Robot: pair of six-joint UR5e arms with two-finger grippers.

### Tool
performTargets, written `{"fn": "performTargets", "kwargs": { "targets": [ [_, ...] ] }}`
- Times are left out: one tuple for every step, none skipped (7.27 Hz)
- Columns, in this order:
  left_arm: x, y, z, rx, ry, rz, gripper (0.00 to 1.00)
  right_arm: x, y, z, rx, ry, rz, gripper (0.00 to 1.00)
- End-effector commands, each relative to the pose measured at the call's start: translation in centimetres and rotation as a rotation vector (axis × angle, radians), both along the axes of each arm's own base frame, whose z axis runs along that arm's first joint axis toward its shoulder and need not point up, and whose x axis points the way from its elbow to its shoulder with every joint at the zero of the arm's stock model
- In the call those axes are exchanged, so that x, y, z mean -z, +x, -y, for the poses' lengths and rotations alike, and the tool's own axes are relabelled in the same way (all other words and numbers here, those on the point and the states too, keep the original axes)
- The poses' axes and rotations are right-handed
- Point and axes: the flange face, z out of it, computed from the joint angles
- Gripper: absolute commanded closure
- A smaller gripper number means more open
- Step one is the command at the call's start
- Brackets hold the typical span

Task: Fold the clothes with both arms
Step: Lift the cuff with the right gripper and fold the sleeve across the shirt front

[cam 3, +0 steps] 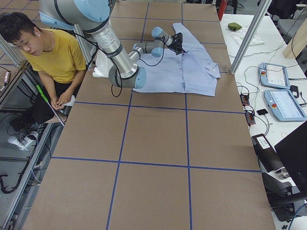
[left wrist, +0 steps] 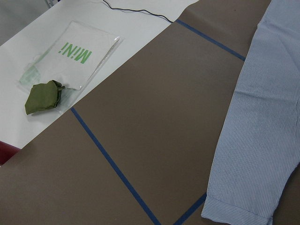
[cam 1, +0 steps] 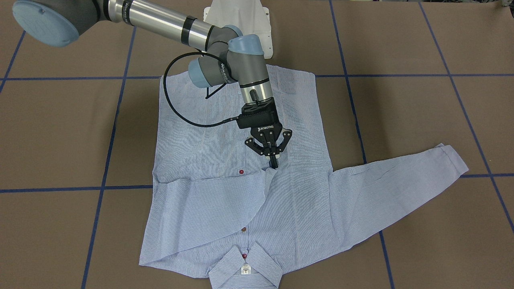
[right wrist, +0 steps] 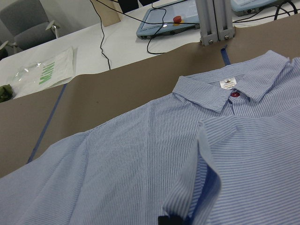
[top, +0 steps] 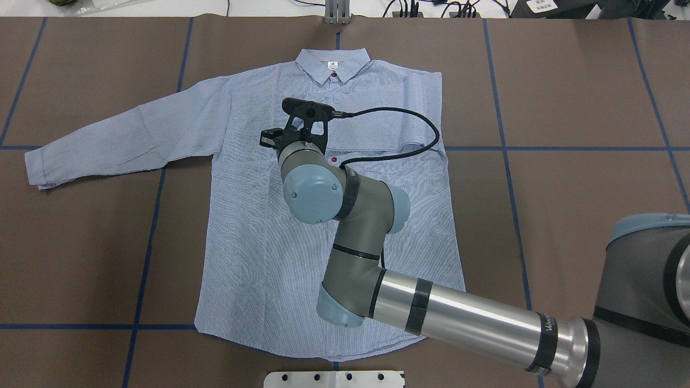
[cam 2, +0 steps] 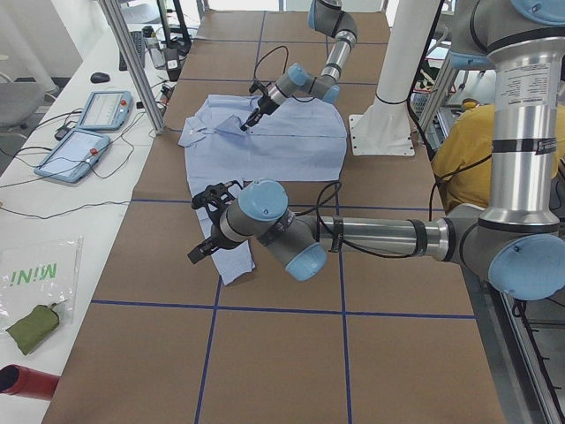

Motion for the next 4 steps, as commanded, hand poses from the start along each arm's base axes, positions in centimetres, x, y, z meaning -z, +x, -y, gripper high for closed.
{"fn": "performTargets", "kwargs": {
  "targets": [
    [-0.3, 0.0, 0.0, 0.001, -0.006, 0.001, 0.00, 3.8, -2.3, 0.3, 0.008, -0.058, -0.084, 0.53],
    [-0.3, 0.0, 0.0, 0.001, -0.006, 0.001, 0.00, 6.0, -3.0, 0.6, -0.008, -0.126, -0.124, 0.01],
    [-0.2, 0.0, 0.0, -0.001, -0.004, 0.000, 0.00, 8.3, -2.8, 0.6, 0.060, -0.183, -0.133, 0.01],
    [-0.2, 0.0, 0.1, -0.001, -0.006, 0.000, 0.00, 9.4, -2.3, 1.1, 0.076, -0.200, -0.128, 0.01]
  ]
}}
